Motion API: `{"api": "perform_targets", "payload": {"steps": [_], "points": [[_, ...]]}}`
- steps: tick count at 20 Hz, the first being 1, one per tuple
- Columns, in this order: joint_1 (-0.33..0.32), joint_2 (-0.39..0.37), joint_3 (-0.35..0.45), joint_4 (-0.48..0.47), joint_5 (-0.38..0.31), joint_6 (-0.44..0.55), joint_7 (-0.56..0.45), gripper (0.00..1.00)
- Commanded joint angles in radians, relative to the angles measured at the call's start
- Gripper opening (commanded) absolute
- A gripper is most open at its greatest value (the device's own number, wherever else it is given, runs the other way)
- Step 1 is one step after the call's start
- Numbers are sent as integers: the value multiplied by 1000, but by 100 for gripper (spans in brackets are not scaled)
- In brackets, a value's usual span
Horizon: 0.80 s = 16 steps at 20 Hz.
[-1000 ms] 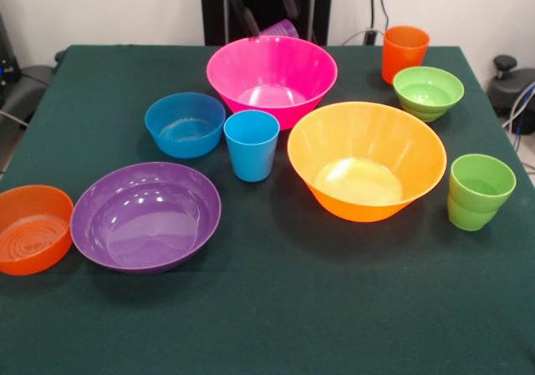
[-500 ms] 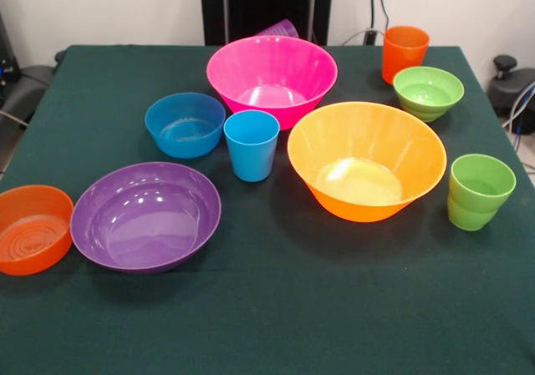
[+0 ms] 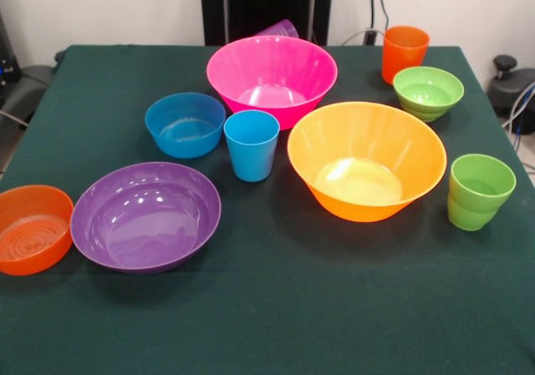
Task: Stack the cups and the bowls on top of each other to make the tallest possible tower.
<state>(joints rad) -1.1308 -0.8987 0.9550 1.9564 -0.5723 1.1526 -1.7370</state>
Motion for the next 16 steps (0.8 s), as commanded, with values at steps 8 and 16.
{"api": "perform_targets", "payload": {"steps": [8, 16], "points": [[33, 77, -47, -22, -108, 118, 98, 100], [37, 104, -48, -40, -101, 115, 99, 100]]}}
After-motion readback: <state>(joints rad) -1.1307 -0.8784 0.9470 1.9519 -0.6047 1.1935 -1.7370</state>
